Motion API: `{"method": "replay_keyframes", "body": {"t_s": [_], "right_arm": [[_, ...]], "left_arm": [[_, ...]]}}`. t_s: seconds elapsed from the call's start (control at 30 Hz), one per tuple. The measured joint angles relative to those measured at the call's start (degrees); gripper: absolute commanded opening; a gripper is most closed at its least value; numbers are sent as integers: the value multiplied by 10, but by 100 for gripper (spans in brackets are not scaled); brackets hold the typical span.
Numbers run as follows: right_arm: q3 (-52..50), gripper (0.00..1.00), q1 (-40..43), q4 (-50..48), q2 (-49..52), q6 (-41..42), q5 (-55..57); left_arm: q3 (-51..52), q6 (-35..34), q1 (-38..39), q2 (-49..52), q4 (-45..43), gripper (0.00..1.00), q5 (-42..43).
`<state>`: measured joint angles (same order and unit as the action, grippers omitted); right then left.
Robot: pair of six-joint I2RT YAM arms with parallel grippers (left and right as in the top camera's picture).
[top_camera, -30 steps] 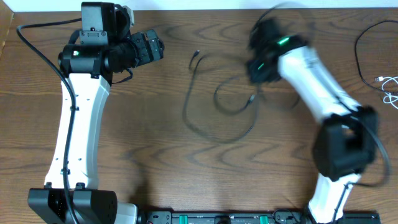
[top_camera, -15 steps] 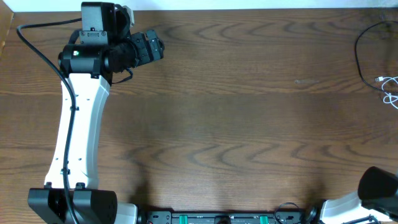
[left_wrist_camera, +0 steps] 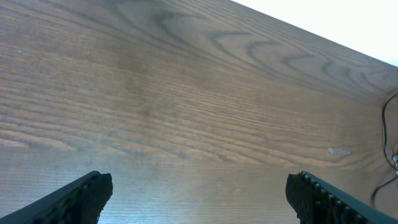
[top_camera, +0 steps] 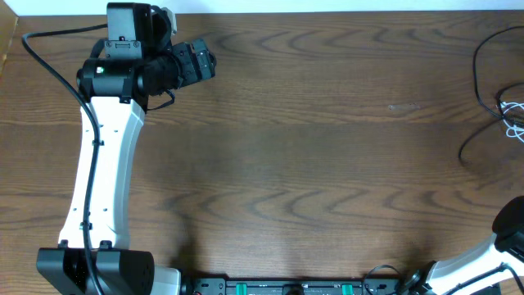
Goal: Untangle cables
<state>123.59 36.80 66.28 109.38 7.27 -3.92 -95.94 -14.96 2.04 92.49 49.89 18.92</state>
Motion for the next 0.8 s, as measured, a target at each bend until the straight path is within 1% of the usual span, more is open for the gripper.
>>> {"method": "replay_keyframes", "body": {"t_s": [0.2, 0.27, 0.37, 0.57, 0.8], "right_arm": [[-3, 92, 0, 26, -20, 0, -24], [-3, 97, 0, 37, -42, -3, -42], [-3, 99, -1, 59, -86, -12, -74], [-2, 99, -28, 121, -190, -45, -113], [-2, 99, -65, 203, -247, -84, -127]], "left_arm": [[0, 0, 0, 0, 0, 96, 0], [0, 0, 0, 0, 1, 97, 0], [0, 0, 0, 0, 2, 98, 0], [0, 0, 0, 0, 3, 98, 0], [0, 0, 0, 0, 3, 98, 0]]}}
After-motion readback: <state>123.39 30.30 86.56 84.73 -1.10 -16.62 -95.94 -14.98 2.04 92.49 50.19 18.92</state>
